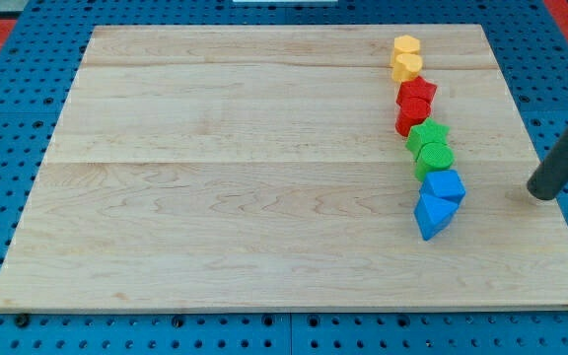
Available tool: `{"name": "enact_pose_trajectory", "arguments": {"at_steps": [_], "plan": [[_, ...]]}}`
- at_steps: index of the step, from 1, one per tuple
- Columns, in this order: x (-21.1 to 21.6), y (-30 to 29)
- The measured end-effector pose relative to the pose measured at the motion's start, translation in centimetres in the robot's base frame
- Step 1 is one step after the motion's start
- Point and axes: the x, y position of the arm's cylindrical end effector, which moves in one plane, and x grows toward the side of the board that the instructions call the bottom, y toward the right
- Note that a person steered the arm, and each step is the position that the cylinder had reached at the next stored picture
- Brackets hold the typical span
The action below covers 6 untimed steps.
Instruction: Slide the blue cube a bit left
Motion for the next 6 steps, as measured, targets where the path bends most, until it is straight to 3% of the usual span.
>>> {"name": "enact_pose_trajectory", "arguments": {"at_steps": [4,6], "plan": [[0.2,-8.4],[-1.1,-5.7]]}}
